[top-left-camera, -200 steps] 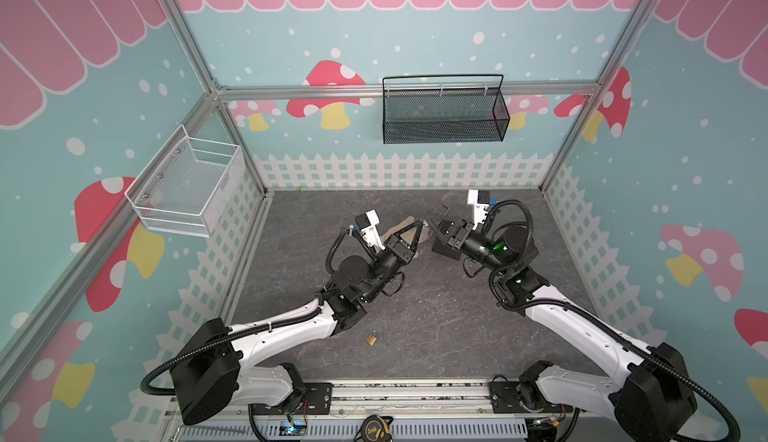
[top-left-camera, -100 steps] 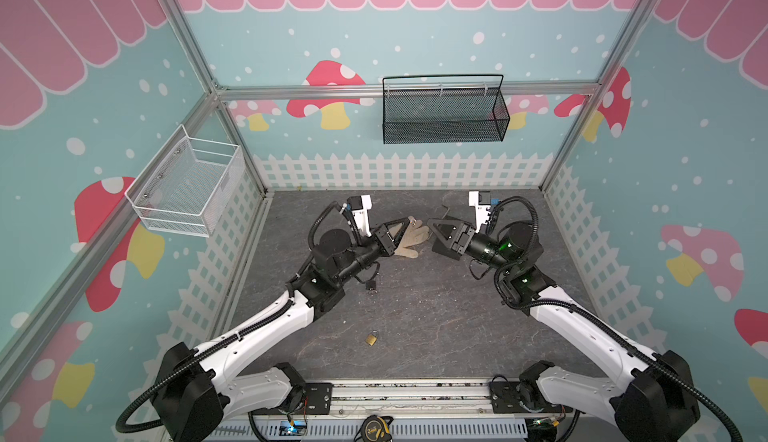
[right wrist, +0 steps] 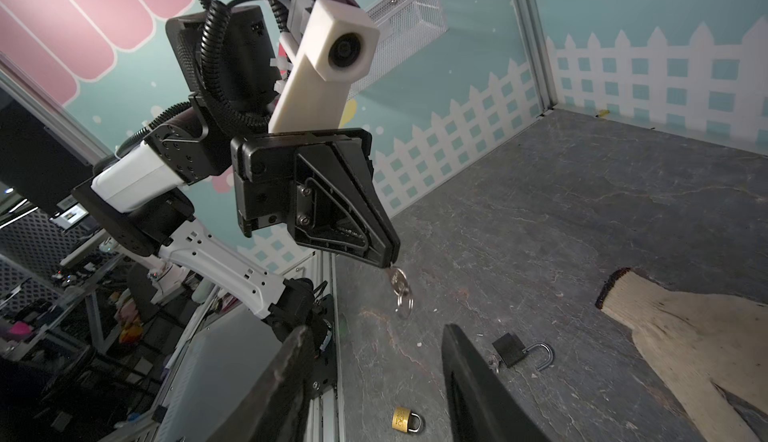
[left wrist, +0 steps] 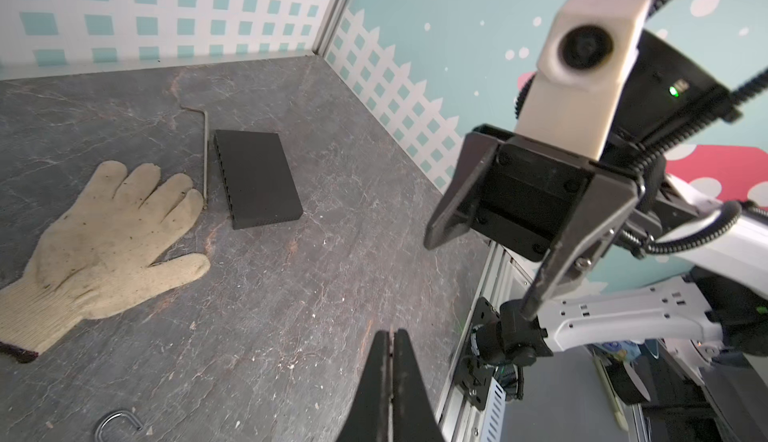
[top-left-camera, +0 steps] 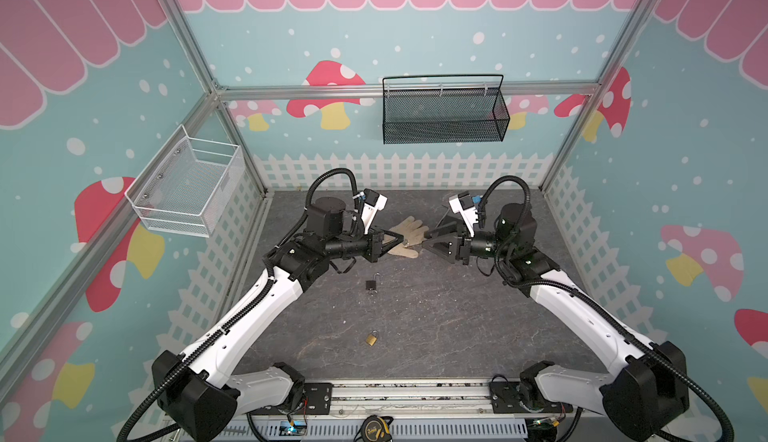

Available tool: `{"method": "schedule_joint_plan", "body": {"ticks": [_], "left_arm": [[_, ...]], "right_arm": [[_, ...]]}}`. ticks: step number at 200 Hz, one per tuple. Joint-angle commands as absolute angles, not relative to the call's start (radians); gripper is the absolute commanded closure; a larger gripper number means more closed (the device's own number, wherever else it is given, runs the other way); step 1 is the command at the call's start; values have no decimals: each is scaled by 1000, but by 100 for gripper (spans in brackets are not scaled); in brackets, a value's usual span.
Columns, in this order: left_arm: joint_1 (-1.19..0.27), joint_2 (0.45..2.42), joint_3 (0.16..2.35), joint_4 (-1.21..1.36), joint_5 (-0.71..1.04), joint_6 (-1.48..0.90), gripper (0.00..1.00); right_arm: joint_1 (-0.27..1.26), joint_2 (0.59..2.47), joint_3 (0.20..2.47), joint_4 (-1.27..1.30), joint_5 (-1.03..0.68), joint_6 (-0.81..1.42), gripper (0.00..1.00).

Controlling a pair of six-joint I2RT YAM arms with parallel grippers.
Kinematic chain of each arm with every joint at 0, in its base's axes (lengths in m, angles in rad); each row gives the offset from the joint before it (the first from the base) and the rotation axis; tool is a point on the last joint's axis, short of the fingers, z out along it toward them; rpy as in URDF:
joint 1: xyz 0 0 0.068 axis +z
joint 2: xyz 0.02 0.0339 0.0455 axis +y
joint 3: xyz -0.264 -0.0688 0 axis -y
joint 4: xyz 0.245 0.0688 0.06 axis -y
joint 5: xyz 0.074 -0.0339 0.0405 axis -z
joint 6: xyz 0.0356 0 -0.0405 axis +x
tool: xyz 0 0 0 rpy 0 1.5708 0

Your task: Unlock with the key

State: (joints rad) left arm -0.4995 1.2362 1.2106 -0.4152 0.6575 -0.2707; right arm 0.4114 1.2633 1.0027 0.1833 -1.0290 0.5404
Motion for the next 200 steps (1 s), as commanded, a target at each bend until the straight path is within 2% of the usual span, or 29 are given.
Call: {"method": "schedule_joint_plan", "body": {"ticks": [1,65,136,200], "left_arm": [[-499,1251,1263,-506,729,-156,100],[-500,1300,1336,-554,762,-107,100],[-525,1337,1388,-594,762,-78,100],[-536,1356,1414,-621,769,-55,100]], "right_arm": [[417,1310,1048,79,-1107,426,47],[461,1371,1112,55,-1164,391,50],[468,1397,1129,54,-1199,375,70],[468,1406,1131,52,-1226,365,82]]}}
